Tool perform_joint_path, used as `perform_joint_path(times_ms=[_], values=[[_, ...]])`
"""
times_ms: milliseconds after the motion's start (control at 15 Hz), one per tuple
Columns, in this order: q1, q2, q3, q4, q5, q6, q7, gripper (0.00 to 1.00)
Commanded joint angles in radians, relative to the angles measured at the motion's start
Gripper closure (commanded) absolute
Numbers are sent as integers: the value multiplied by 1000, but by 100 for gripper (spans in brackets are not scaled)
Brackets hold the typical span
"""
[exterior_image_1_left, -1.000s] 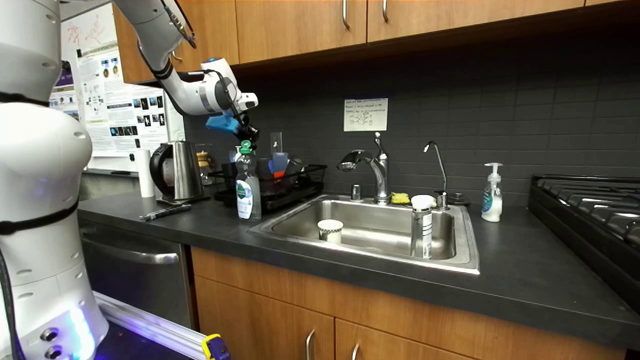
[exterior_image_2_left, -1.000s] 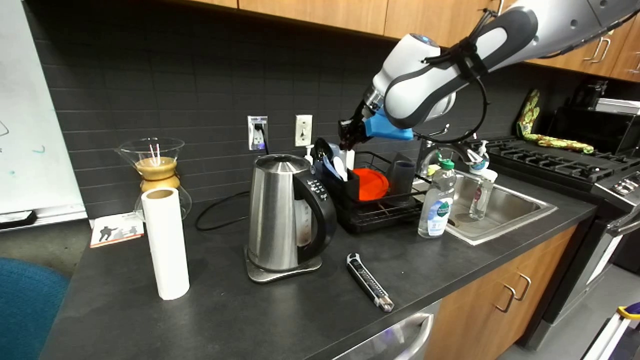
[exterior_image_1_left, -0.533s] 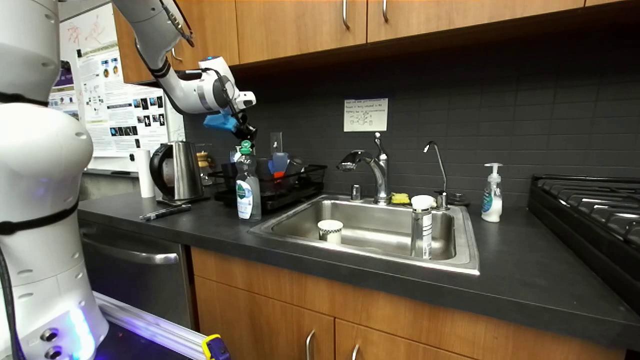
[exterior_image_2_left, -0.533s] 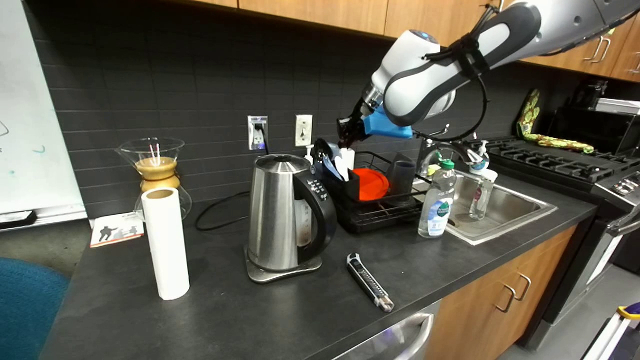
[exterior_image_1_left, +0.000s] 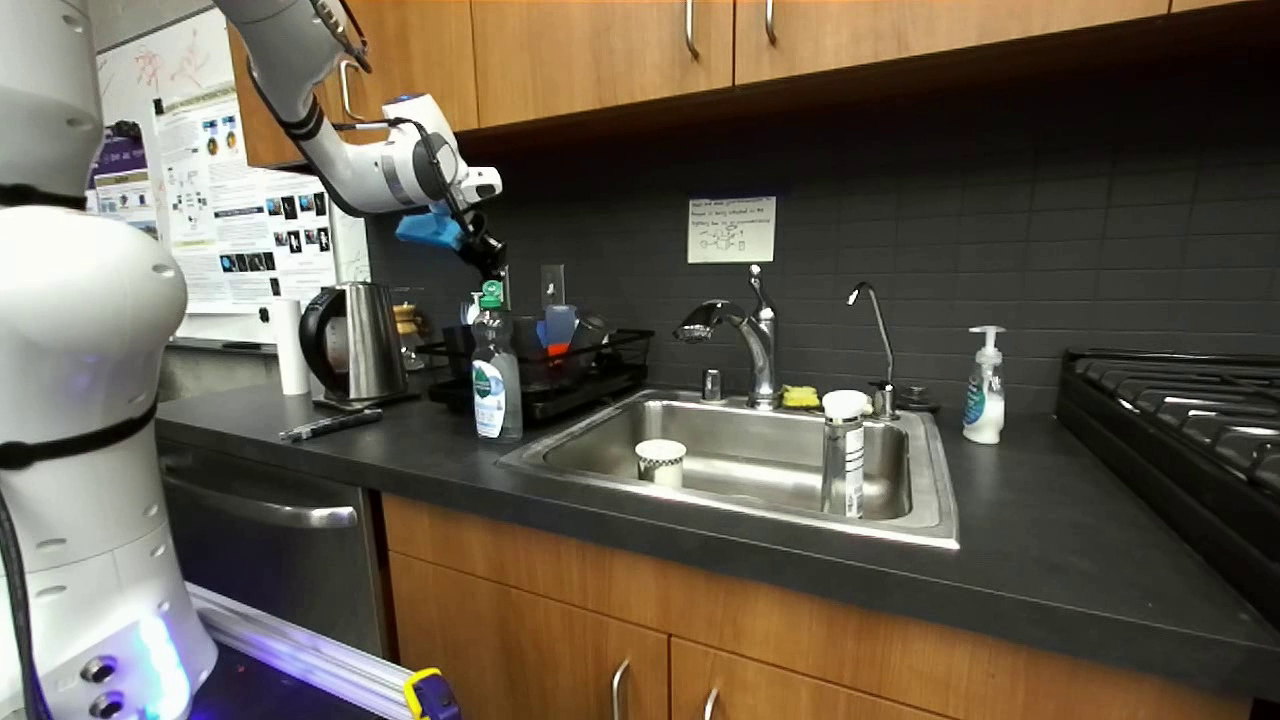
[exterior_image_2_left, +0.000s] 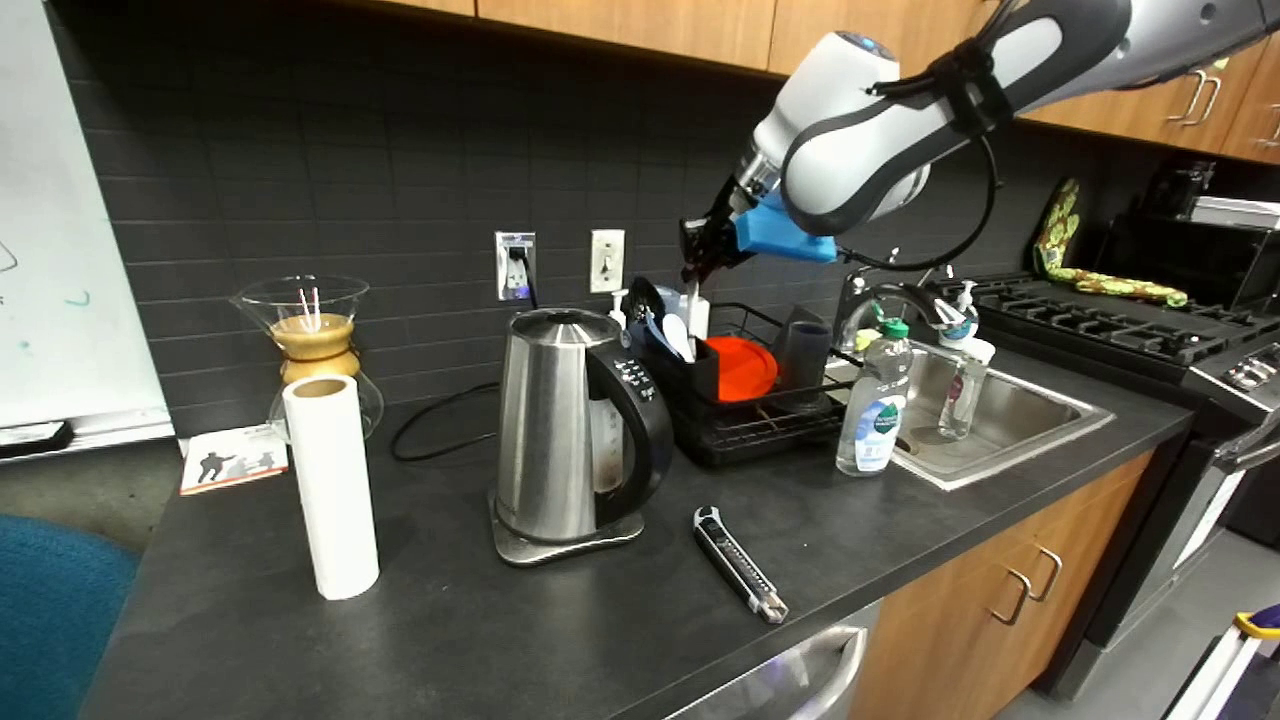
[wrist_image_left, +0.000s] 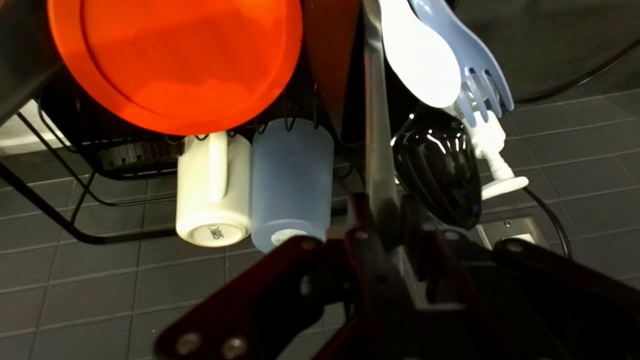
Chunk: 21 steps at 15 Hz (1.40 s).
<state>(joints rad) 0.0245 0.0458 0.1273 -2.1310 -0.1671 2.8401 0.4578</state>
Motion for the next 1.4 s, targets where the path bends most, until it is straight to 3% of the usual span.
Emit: perform_joint_path(times_ms=[0, 400, 600, 733, 933, 1267, 1333], values=[[3, -93, -5, -54, -70, -24, 90, 95], [-10, -198, 3, -92, -135, -64, 163, 95], [0, -235, -1, -124, -95, -80, 129, 95], [15, -250, -9, -151, -60, -73, 85, 54], [20, -263, -6, -190, 23, -52, -13, 38], [81, -258, -56, -230, 248, -11, -312, 4], [97, -260, -74, -234, 285, -13, -367, 1]])
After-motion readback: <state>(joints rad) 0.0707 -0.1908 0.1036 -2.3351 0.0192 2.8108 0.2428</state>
